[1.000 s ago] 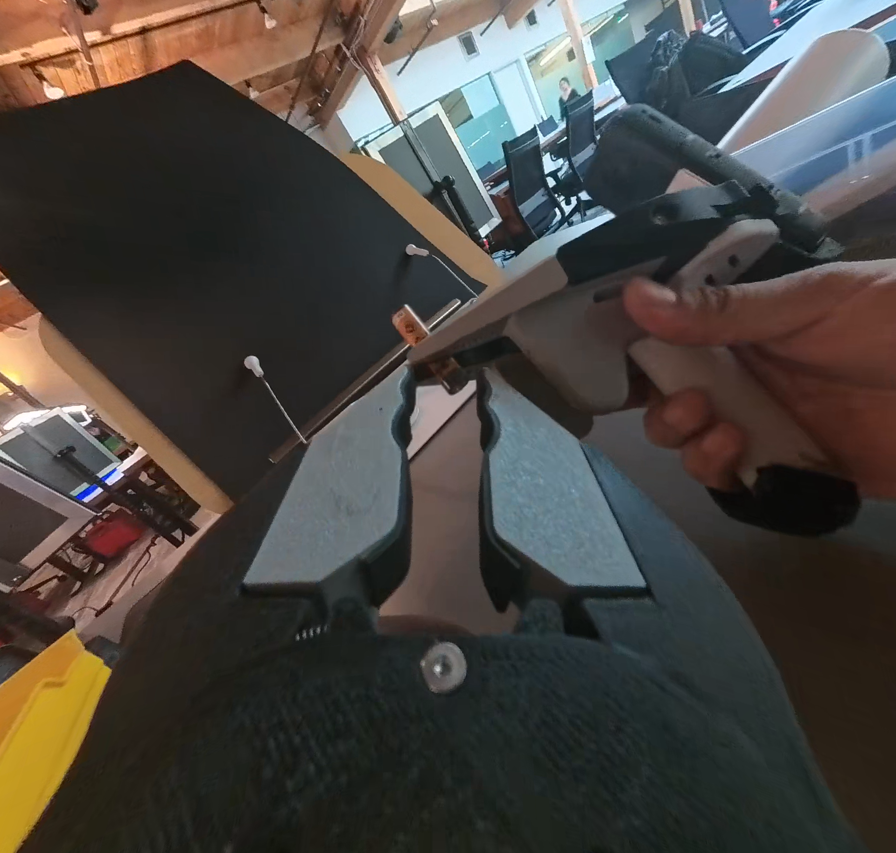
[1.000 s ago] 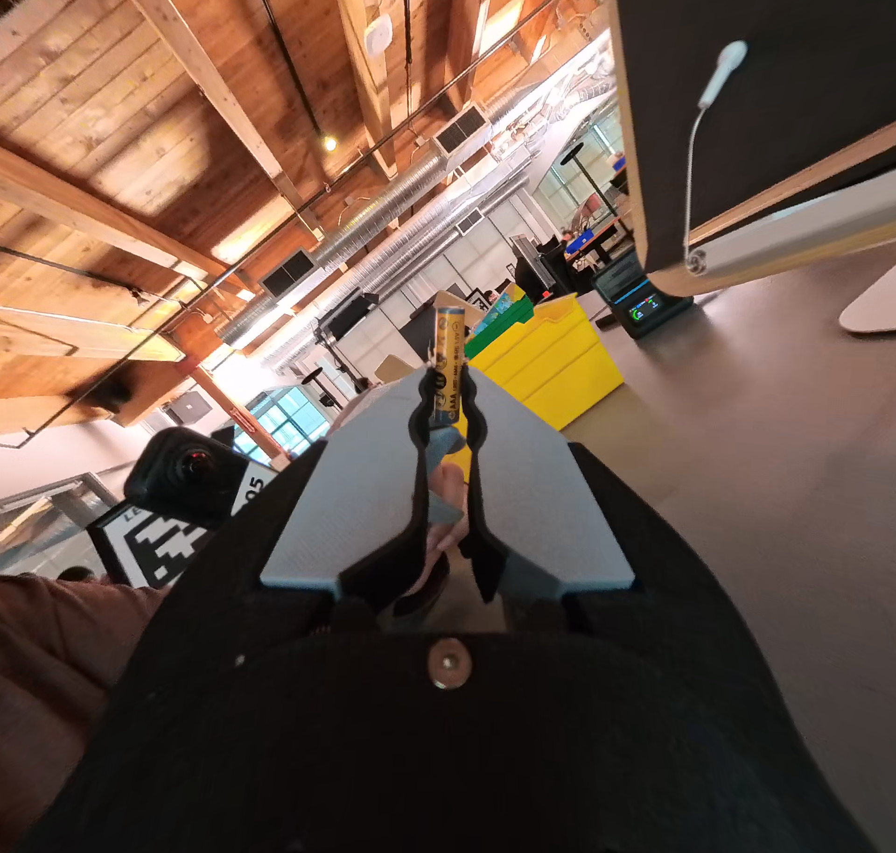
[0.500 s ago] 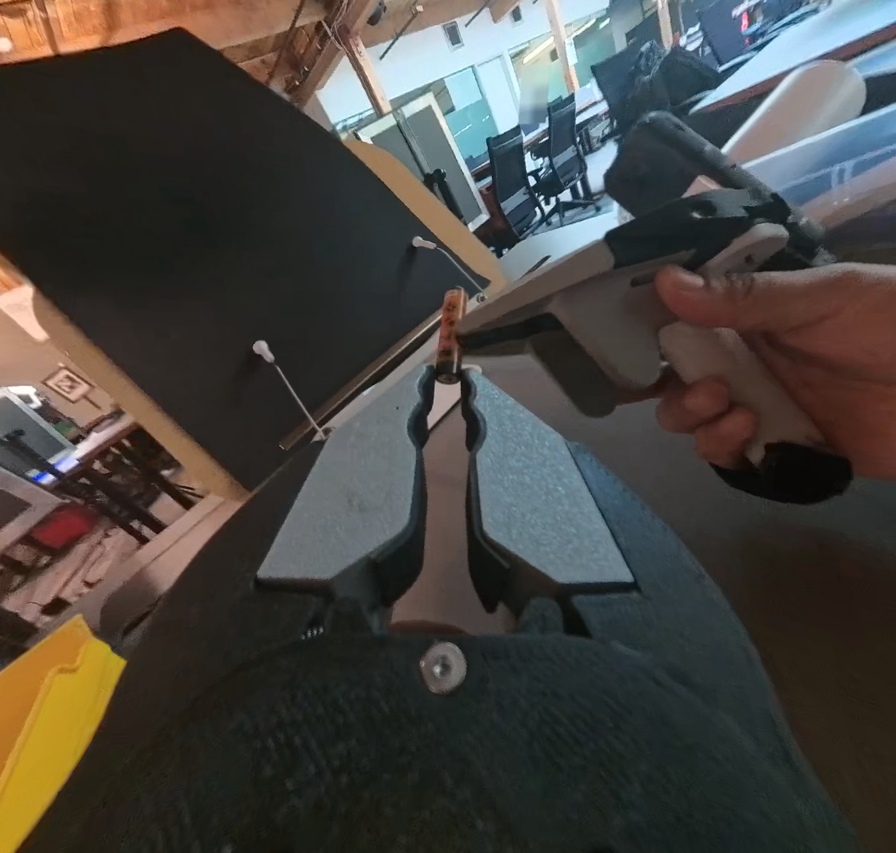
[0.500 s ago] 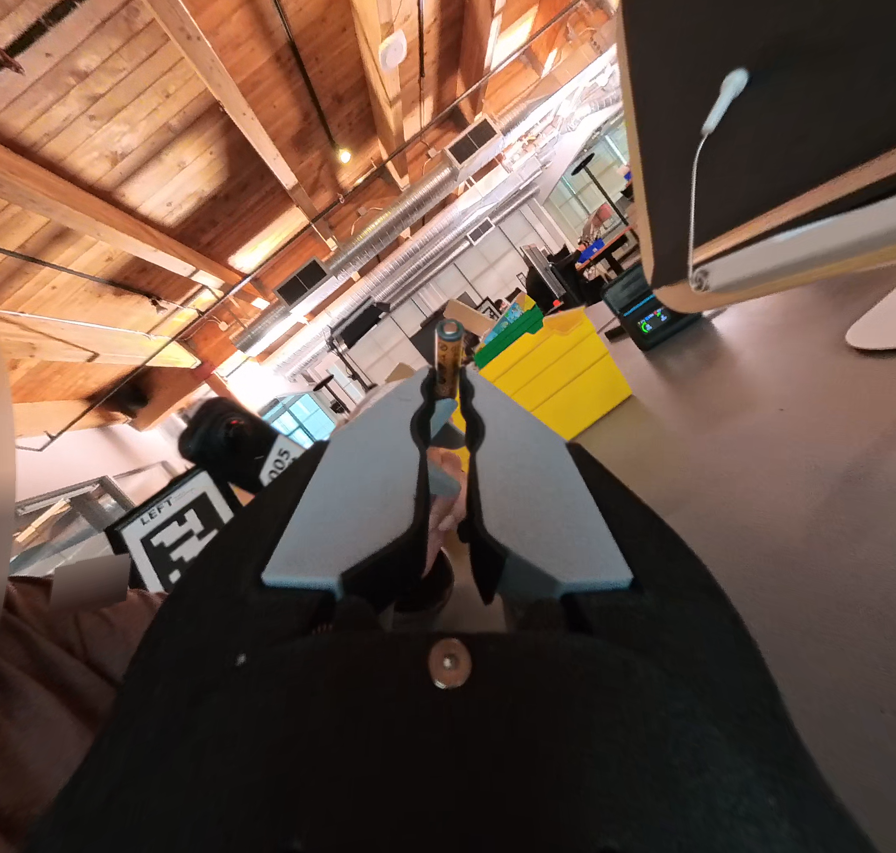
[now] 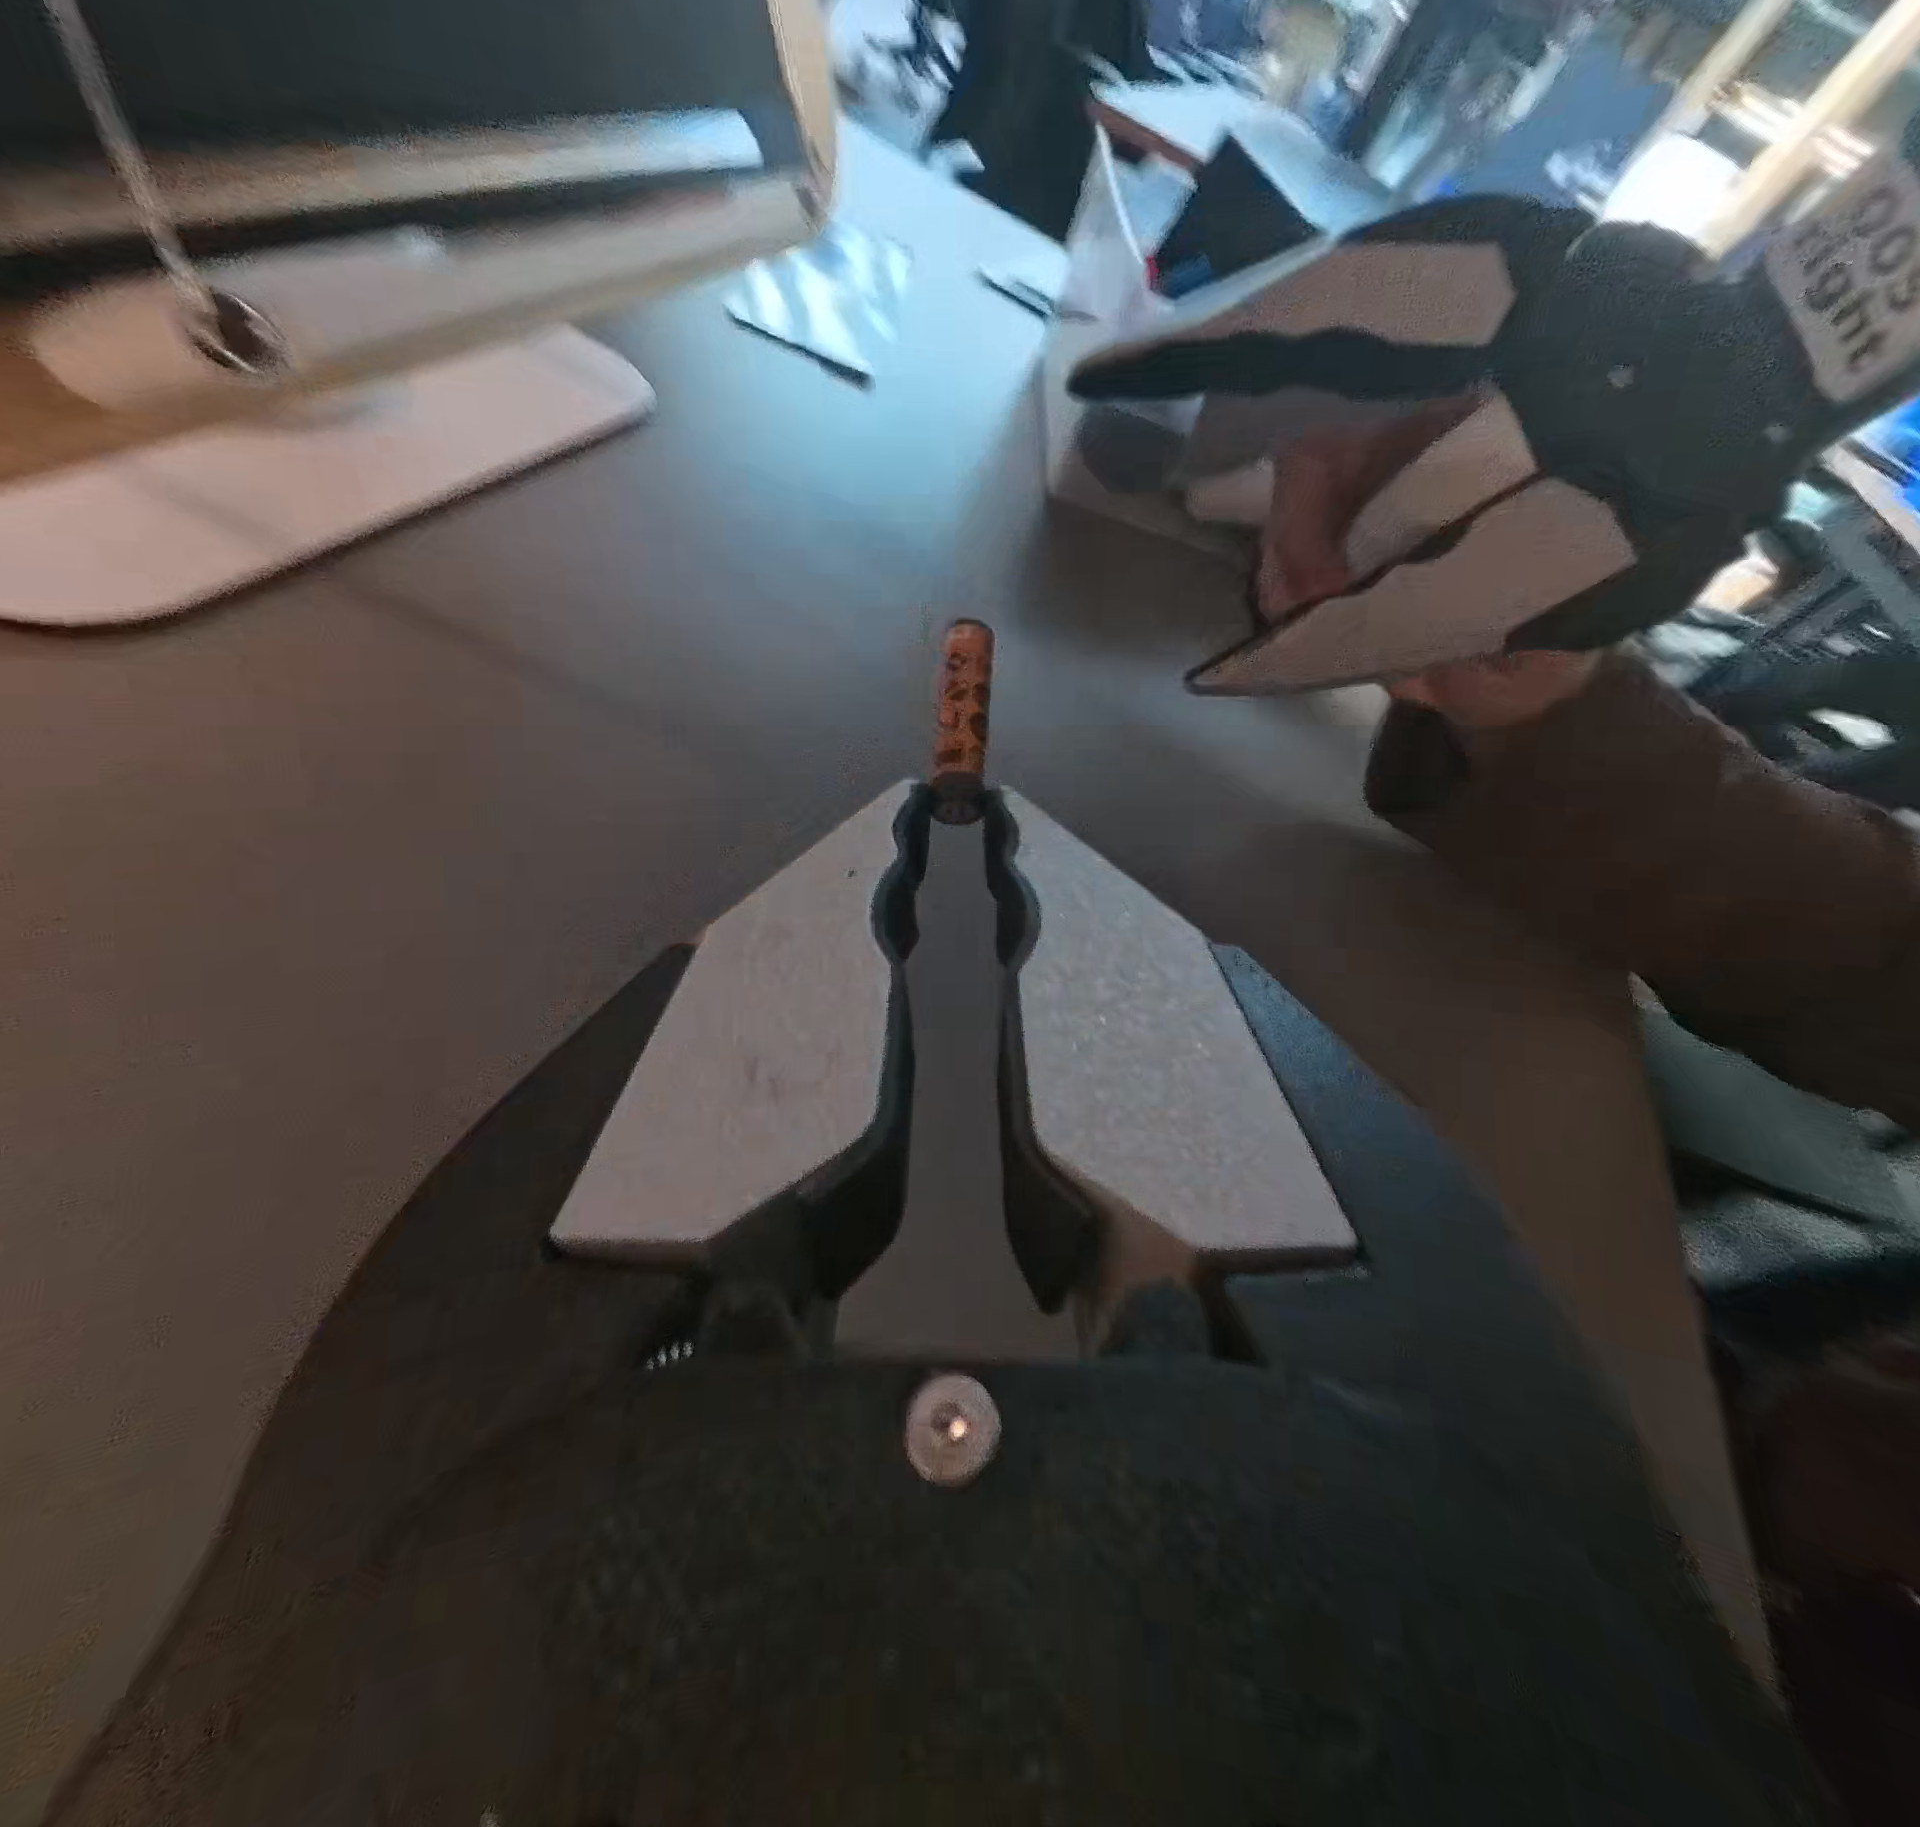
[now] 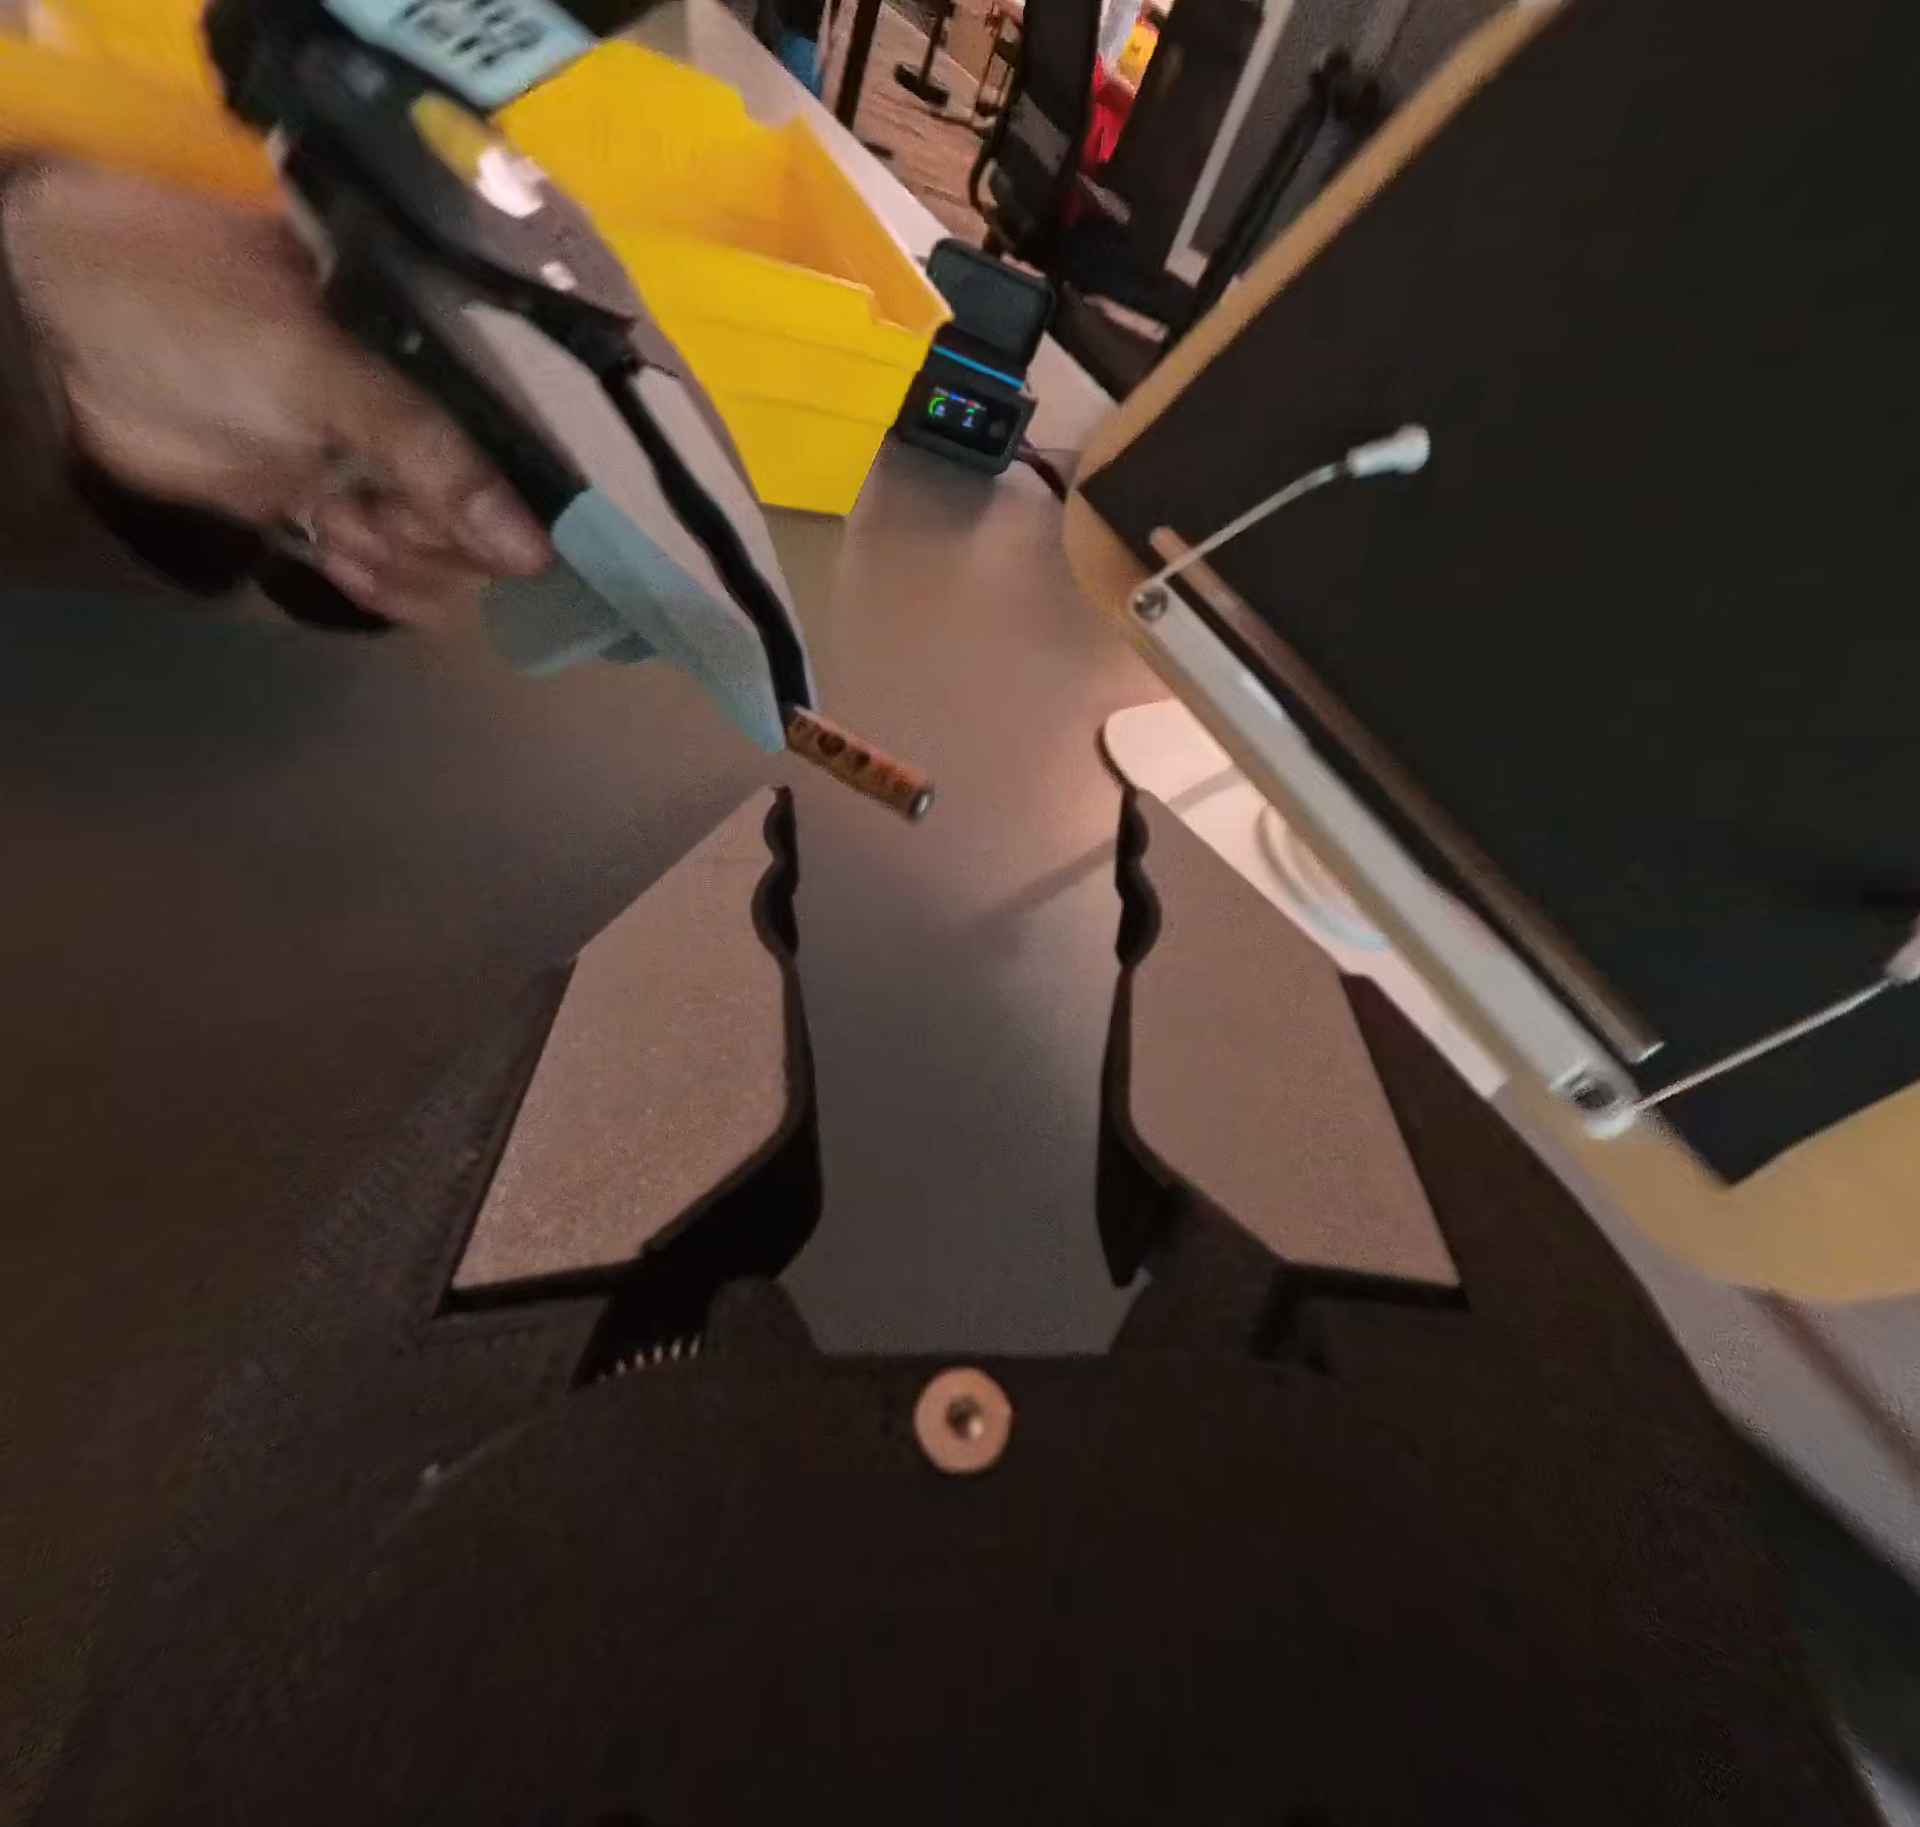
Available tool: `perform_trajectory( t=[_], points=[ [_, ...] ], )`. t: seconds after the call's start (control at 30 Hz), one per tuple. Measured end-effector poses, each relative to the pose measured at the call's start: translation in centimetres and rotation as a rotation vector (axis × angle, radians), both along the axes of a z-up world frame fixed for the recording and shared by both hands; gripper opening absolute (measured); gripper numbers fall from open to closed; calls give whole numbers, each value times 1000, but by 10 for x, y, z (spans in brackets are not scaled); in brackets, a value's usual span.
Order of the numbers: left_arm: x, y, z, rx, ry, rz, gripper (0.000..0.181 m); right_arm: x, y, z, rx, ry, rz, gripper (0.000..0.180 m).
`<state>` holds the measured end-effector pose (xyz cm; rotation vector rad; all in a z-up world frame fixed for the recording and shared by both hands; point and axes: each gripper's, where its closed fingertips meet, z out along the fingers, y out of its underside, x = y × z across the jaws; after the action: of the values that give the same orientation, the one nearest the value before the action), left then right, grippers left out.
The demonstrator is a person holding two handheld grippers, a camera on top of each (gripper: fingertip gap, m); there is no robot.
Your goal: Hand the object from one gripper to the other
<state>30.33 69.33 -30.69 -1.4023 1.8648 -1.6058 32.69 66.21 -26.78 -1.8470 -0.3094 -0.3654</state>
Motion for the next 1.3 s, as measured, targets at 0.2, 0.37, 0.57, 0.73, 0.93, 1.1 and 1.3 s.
perform_trajectory(
  t=[0.2, 0.37, 0.57, 0.73, 0.93, 1.1, 1.3],
  points=[
    [-17, -25, -16, -46, 125, -182, 7, -32, 6, -38, -123, -440, 63, 15],
    [-26, -34, -14, -44, 134, -249, 7, -35, 3, -62, -269, -345, 104, 22],
    [-11, -20, -5, 16, 37, -145, 12, -21, 4, -65, -329, -193, 31, 7],
    [-3, -6, -6, 562, -224, -64, 27, -22, -6, -88, -480, 217, 76, 7],
    [-14, -39, -20, 907, -409, -210, 34, -43, -12, -90, -548, 494, 183, 7],
    [-16, -42, -26, 1082, -506, -246, 24, -59, -17, -84, -561, 580, 271, 7],
    [-19, -43, -31, 1179, -532, -293, 9, -59, -18, -86, -573, 599, 276, 7]
  ],
)
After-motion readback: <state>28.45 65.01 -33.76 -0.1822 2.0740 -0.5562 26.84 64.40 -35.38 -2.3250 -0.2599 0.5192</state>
